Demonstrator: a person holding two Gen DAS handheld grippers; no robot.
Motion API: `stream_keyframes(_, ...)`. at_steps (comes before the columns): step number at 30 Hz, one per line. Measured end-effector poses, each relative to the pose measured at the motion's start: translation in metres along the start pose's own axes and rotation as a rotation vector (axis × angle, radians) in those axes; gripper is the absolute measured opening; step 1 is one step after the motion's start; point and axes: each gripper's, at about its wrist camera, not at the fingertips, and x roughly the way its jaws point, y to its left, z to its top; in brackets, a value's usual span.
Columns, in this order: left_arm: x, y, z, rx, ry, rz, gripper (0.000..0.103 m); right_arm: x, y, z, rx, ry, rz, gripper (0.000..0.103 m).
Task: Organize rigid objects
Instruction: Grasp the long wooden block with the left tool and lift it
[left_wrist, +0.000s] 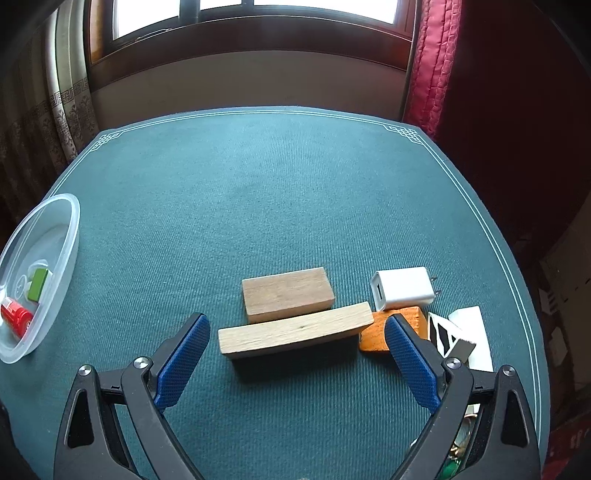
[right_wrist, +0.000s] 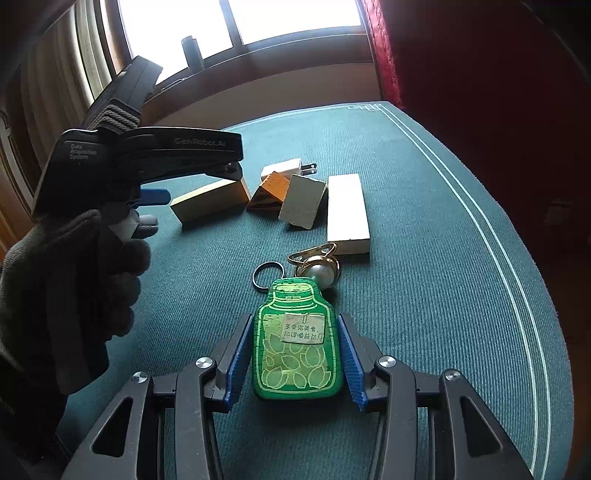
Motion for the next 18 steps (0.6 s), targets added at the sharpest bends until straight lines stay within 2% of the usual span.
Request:
stream_keyframes(7, 0.023, -0.006, -0.002, 0.001, 0.010, 0.079, 0.096, -0.001, -0.003, 0.001, 0.008, -0.003, 0.016, 0.048)
stream_keyframes(10, 0.030, -0.004, -0.004, 0.000, 0.011, 0.085, 0.096, -0.001, -0.002, 0.002, 0.004, -0.003, 0.016, 0.048)
stream_keyframes(12, 0.031, 0.000, -0.007, -0.009, 0.000, 0.057, 0.092, 0.000, -0.001, 0.002, -0.001, -0.003, 0.013, 0.049)
stream_keyframes(18, 0.021, 0.003, -0.016, 0.013, -0.032, 0.015, 0.092, 0.001, 0.003, 0.002, -0.016, -0.002, -0.005, 0.049)
